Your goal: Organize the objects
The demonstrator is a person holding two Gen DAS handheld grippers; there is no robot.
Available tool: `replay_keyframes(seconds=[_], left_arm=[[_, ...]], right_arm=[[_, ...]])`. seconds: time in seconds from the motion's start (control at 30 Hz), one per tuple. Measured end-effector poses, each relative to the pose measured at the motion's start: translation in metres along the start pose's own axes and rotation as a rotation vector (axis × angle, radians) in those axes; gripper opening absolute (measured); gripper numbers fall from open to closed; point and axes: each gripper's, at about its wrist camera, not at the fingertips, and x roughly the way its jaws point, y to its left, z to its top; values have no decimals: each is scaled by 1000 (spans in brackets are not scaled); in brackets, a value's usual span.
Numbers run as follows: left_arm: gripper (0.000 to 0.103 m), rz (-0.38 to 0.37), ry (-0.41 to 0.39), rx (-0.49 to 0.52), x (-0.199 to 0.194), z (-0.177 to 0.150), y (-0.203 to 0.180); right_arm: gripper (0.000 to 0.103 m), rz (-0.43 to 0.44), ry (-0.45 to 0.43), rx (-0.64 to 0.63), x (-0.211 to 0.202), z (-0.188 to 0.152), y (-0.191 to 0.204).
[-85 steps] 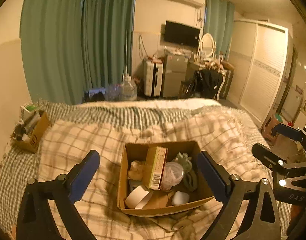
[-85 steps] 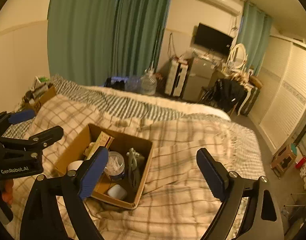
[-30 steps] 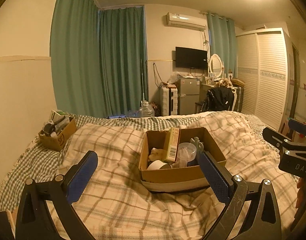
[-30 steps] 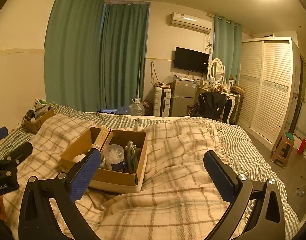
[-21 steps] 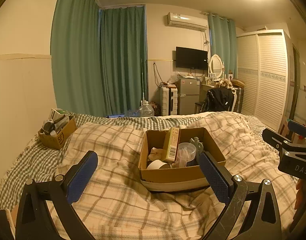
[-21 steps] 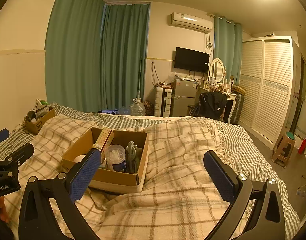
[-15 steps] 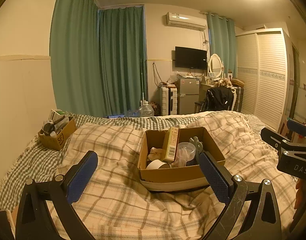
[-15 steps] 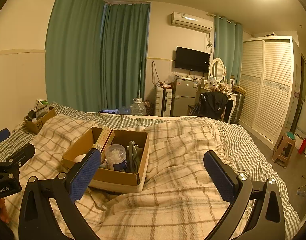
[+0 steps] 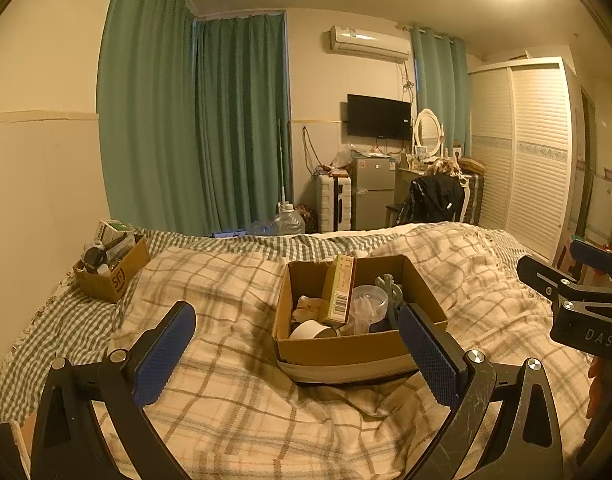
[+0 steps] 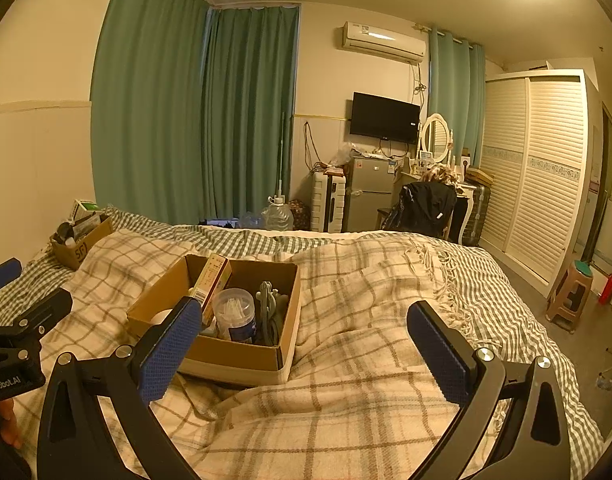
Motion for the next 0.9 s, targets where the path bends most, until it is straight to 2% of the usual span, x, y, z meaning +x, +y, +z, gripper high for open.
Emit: replay_keyframes(seconds=[0.9], left_arm=[[103, 15, -1, 10, -2, -4, 0]], right_arm=[[103, -3, 13, -9, 2, 1, 3]])
